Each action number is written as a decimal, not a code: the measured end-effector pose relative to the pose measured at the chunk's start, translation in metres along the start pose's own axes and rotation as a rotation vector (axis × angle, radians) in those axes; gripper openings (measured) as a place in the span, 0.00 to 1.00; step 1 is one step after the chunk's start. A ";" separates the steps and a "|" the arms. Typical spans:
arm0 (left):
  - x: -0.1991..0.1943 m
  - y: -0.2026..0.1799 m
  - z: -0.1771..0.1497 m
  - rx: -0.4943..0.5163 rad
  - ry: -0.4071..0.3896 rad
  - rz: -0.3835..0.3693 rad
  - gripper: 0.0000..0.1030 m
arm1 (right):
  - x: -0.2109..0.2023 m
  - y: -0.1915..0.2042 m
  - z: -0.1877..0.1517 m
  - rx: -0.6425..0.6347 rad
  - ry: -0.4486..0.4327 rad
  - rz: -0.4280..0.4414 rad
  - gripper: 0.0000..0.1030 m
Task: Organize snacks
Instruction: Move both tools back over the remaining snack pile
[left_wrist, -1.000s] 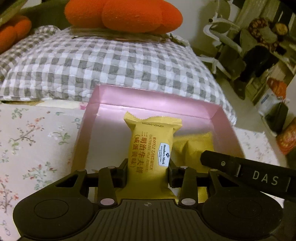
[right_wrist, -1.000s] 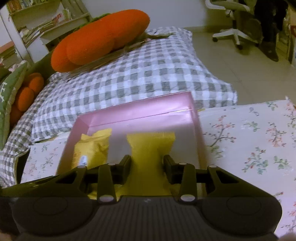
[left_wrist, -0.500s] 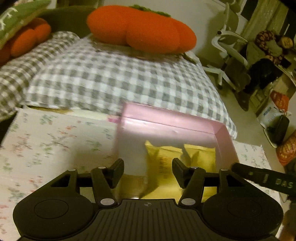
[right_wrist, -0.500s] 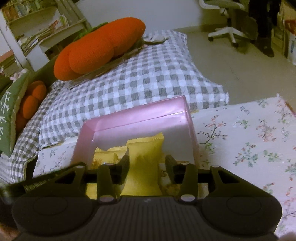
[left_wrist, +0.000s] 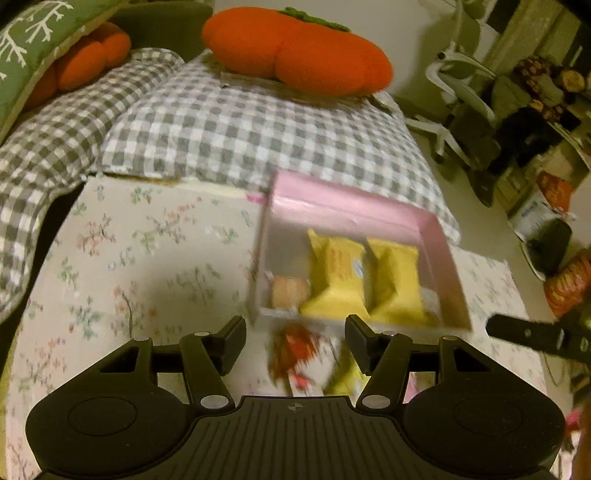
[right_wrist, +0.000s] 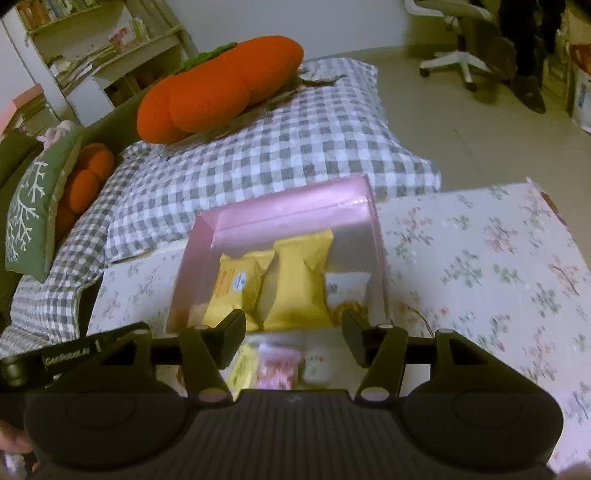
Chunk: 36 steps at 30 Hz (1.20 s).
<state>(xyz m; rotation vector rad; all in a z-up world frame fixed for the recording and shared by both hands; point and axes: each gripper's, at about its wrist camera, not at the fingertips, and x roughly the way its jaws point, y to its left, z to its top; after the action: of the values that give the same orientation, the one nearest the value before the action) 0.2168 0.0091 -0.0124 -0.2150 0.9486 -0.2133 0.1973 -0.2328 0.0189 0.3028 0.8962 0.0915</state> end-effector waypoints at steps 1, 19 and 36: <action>-0.004 -0.001 -0.005 0.008 0.000 -0.007 0.60 | -0.003 0.001 -0.002 -0.001 0.003 -0.004 0.59; -0.022 -0.028 -0.084 0.409 0.143 -0.128 0.77 | -0.016 -0.017 -0.035 0.103 0.112 0.005 0.75; -0.002 -0.052 -0.130 0.779 0.159 -0.066 0.81 | -0.002 -0.031 -0.050 0.107 0.201 -0.052 0.81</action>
<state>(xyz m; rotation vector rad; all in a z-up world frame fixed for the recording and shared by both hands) 0.1052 -0.0515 -0.0702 0.4942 0.9517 -0.6478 0.1553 -0.2515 -0.0176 0.3744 1.1100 0.0256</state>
